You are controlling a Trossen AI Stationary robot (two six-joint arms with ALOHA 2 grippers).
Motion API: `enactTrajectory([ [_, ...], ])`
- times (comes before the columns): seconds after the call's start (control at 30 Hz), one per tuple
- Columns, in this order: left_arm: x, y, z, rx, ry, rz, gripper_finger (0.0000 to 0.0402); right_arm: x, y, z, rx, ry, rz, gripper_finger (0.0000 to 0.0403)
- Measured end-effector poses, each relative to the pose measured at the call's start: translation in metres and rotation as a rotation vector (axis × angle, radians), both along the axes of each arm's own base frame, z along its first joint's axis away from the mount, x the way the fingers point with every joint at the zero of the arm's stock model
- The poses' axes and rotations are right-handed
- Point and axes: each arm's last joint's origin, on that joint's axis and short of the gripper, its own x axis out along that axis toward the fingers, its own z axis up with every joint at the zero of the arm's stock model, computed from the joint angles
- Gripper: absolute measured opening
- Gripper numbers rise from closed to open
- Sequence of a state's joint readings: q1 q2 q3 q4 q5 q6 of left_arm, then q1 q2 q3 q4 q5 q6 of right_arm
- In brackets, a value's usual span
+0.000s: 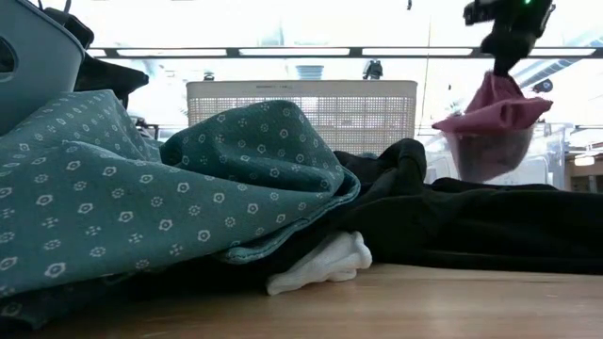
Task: Pick & Place Cloths
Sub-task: Put the dark pink boxer into the transparent bin
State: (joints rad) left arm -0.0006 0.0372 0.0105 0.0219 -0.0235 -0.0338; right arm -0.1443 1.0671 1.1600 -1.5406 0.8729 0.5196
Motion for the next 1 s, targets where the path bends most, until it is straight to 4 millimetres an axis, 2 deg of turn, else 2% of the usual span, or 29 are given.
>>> enactTrajectory([
  [0.2, 0.0, 0.0, 0.0, 0.0, 0.0, 0.0, 0.0044, 0.009, -0.015, -0.024, -0.161, 0.164, -0.034, 0.0008],
  [0.33, 0.0, 0.0, 0.0, 0.0, 0.0, 0.0, 0.0044, 0.021, -0.028, -0.029, -0.247, 0.266, -0.024, 0.0008],
  [0.5, 0.0, 0.0, 0.0, 0.0, 0.0, 0.0, 0.0044, 0.038, -0.044, -0.032, -0.258, 0.303, -0.024, 0.0008],
  [0.67, 0.0, 0.0, 0.0, 0.0, 0.0, 0.0, 0.0044, 0.045, -0.059, -0.037, -0.119, 0.263, -0.042, 0.0008],
  [1.0, 0.0, 0.0, 0.0, 0.0, 0.0, 0.0, 0.0044, 0.047, -0.074, -0.065, 0.277, 0.211, 0.006, 0.0008],
])
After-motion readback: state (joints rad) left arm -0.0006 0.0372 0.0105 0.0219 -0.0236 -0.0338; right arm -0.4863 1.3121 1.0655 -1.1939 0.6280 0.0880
